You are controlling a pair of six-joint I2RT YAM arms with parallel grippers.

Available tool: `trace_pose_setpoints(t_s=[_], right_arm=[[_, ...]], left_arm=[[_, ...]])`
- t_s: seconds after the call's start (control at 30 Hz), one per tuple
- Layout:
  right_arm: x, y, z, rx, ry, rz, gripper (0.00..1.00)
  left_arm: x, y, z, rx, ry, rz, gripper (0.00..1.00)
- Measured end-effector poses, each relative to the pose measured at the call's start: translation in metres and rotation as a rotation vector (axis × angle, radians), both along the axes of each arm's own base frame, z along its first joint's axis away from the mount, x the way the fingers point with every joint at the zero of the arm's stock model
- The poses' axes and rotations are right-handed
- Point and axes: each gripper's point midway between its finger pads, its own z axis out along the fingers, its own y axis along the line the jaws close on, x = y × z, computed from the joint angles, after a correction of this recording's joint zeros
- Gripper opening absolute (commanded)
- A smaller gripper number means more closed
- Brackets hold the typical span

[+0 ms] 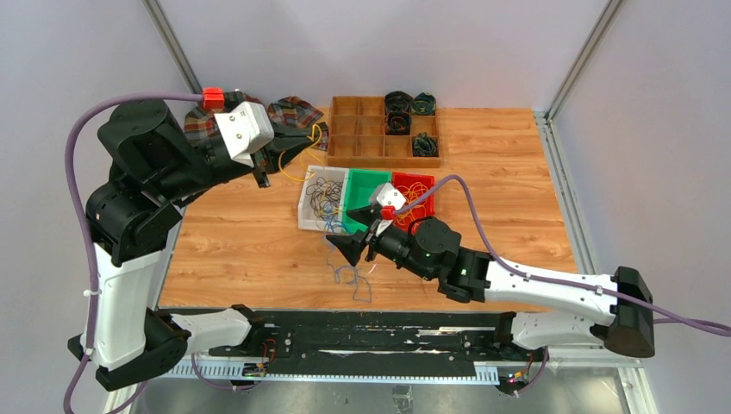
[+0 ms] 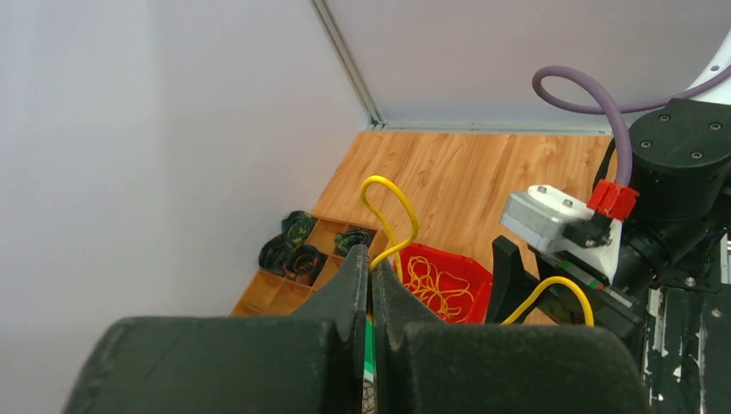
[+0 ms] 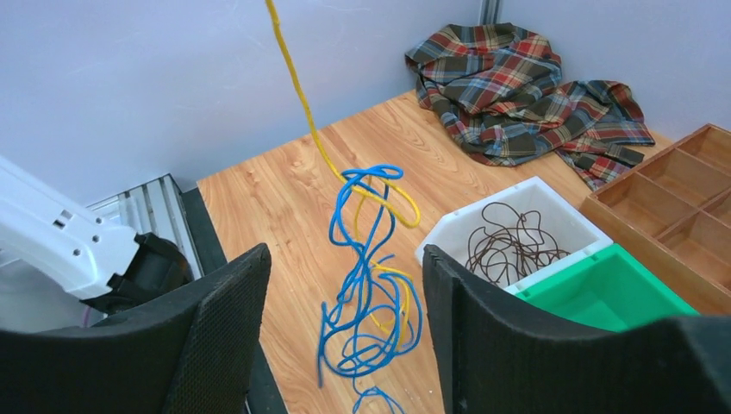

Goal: Untangle the cables

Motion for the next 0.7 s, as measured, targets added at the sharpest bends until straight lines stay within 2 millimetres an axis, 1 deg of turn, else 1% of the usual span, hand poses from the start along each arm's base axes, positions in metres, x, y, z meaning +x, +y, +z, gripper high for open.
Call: trace_pose_setpoints(t_s=[0.07, 0.17, 0.23, 0.33, 0.37, 0.43, 0.5, 0.57, 0.63, 0.7], right_arm=[[0.003, 0.006, -0.002, -0.019, -0.011, -0.007, 0.56], [0.009, 0.014, -0.009, -0.061, -0.024, -0.019, 0.41], [0.012, 0.016, -0.016, -0.093, -0.028, -0.033, 0.27], [0.015, 0.015, -0.021, -0.115, -0.032, -0.046, 0.03], [0.016, 0.014, -0.021, -0.116, -0.031, -0.055, 0.01], [0.018, 0.011, -0.022, -0.116, -0.032, -0.068, 0.01], [0.019, 0.005, -0.029, -0.122, -0.027, -0.085, 0.01], [0.019, -0.001, -0.039, -0.138, -0.02, -0.1, 0.01], [0.019, -0.009, -0.057, -0.163, -0.004, -0.113, 0.0], [0.018, -0.017, -0.08, -0.193, 0.022, -0.125, 0.01]], left_arm=[[0.0, 0.0, 0.0, -0.001, 0.0, 0.0, 0.0], [-0.001, 0.001, 0.001, -0.002, -0.002, 0.0, 0.0], [-0.002, 0.001, 0.001, -0.003, -0.004, 0.0, 0.0], [-0.005, 0.003, 0.003, -0.007, -0.01, 0.0, 0.0], [-0.005, 0.004, 0.003, -0.008, -0.012, 0.0, 0.01], [-0.007, 0.005, 0.004, -0.01, -0.016, 0.0, 0.01], [-0.007, 0.006, 0.005, -0.008, -0.026, 0.001, 0.0], [-0.007, 0.007, 0.006, -0.002, -0.042, 0.003, 0.0], [-0.005, 0.008, 0.006, 0.01, -0.066, 0.013, 0.0], [-0.001, 0.01, 0.007, 0.023, -0.091, 0.031, 0.0]])
